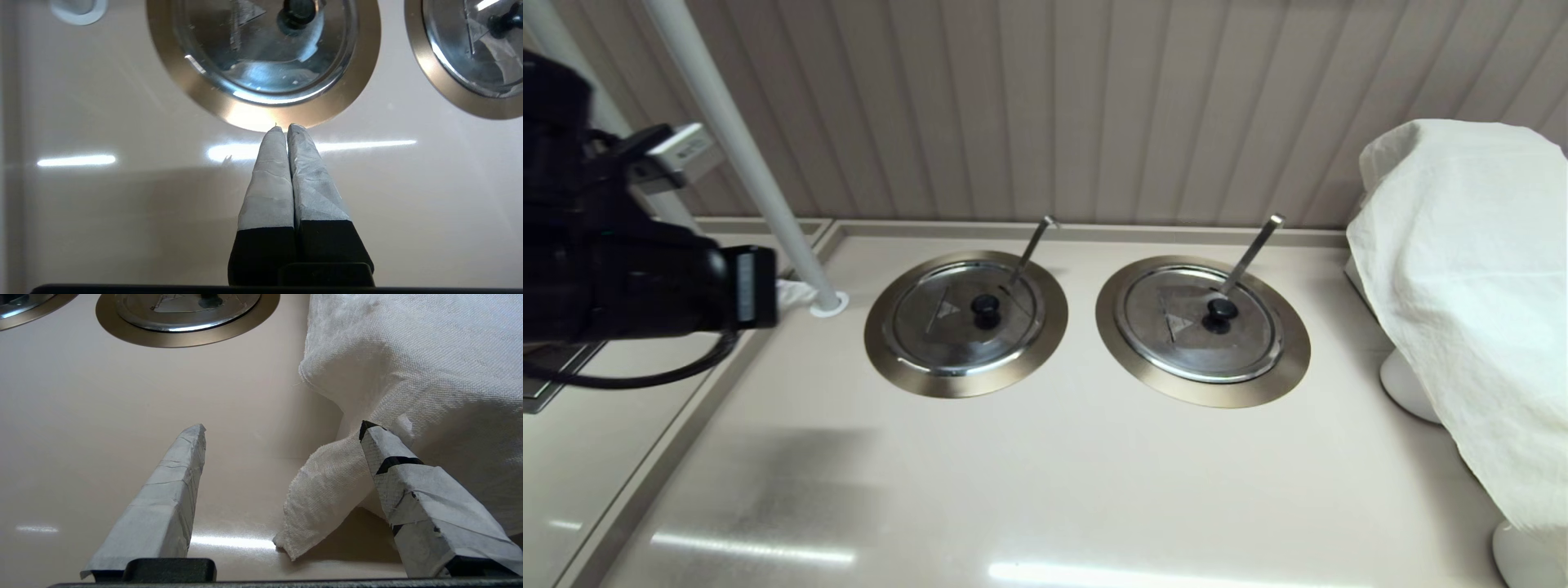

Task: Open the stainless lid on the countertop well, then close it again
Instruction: Open the lid

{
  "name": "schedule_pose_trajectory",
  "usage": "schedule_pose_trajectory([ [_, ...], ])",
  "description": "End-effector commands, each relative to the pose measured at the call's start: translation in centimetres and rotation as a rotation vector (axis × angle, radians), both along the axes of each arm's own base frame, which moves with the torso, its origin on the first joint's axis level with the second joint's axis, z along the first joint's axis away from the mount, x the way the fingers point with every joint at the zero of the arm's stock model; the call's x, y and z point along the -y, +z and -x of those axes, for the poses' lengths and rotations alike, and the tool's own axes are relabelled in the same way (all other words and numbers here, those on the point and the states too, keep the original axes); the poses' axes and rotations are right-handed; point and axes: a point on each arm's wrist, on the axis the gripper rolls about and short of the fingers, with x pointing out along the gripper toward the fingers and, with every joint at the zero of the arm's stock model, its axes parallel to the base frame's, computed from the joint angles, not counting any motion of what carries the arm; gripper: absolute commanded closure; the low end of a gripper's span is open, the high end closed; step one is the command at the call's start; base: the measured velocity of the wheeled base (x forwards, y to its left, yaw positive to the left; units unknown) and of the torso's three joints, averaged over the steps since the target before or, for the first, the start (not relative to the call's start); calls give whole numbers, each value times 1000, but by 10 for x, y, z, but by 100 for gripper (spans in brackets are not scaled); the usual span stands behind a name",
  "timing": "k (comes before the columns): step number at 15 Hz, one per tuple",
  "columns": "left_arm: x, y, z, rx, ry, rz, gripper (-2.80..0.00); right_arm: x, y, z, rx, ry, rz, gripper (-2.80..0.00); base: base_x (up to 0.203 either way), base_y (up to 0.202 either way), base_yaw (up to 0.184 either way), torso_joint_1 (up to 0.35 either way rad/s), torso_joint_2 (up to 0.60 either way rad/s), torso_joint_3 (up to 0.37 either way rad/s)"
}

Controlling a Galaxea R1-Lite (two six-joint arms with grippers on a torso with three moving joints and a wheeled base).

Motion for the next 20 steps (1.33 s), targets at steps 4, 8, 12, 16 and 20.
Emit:
schedule_pose_trajectory([
  [4, 87, -61, -100, 114, 139, -24, 0, 0, 0, 0, 0, 1, 1, -280, 0, 0, 0, 0, 0, 0],
  [8, 104, -71, -118, 195, 182, 16, 0, 0, 0, 0, -1, 1, 1, -280, 0, 0, 0, 0, 0, 0],
  [12, 112, -100, -127, 179, 173, -4, -280, 0, 0, 0, -2, 1, 1, -280, 0, 0, 0, 0, 0, 0],
  [16, 121, -125, -139, 256, 158, -4, -280, 0, 0, 0, 0, 3, 1, -280, 0, 0, 0, 0, 0, 0],
  [20, 126, -142, -151, 279, 174, 4, -280, 0, 0, 0, 0, 1, 1, -280, 0, 0, 0, 0, 0, 0],
])
